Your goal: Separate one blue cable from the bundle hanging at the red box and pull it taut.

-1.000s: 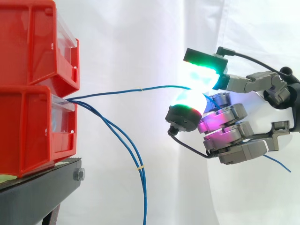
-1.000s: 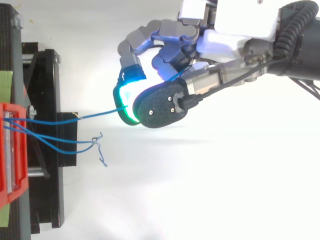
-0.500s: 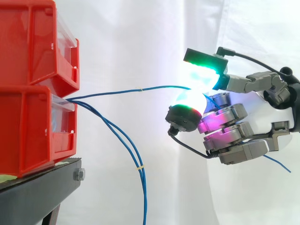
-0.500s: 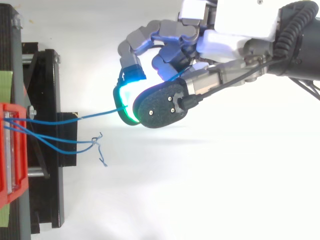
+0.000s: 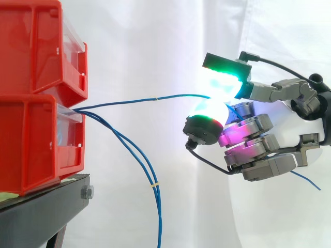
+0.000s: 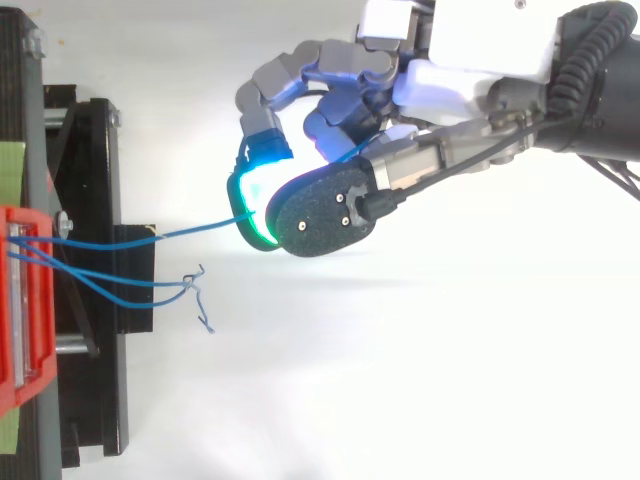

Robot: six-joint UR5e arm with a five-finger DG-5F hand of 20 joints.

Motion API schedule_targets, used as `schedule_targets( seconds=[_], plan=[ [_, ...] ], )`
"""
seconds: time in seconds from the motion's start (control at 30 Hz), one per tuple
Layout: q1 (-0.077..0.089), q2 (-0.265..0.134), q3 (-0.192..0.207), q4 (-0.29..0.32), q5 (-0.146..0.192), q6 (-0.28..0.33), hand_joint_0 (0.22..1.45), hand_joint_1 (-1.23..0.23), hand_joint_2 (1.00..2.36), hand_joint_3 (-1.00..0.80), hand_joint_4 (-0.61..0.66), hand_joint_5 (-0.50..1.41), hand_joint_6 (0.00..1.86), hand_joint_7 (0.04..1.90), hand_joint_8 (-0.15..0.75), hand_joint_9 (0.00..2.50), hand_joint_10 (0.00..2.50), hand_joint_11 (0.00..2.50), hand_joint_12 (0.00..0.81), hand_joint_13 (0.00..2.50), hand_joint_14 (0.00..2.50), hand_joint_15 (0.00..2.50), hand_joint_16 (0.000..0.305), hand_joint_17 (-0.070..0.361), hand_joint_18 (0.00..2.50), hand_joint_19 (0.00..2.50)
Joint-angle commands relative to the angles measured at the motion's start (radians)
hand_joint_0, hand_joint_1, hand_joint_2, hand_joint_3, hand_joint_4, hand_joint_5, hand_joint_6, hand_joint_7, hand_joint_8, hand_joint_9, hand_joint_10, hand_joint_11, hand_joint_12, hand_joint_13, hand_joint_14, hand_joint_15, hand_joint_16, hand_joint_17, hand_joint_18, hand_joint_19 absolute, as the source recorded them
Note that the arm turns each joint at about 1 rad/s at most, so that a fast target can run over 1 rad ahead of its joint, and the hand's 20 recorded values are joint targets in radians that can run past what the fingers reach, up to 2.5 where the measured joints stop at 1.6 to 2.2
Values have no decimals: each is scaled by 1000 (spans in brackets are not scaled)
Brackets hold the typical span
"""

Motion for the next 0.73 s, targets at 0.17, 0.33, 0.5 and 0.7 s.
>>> schedule_targets(
  seconds=[0.17,0.33,0.5,0.7],
  plan=[
    [-1,0,0,0,0,0,779,-750,1011,-356,33,-234,886,1395,292,801,2066,1616,332,738,2500,1816,25,56,1310,1813],
    [-1,0,0,0,0,0,779,-751,1012,-355,33,-234,885,1396,296,804,2060,1620,338,742,2500,1829,25,56,1315,1807],
    [-1,1,0,0,0,0,781,-752,1011,-356,33,-233,884,1396,297,806,2051,1628,336,741,2500,1828,25,56,1315,1808],
    [-1,0,0,0,0,0,780,-754,1012,-353,33,-233,884,1398,291,809,2043,1615,332,740,2500,1811,25,56,1317,1802]
  ],
)
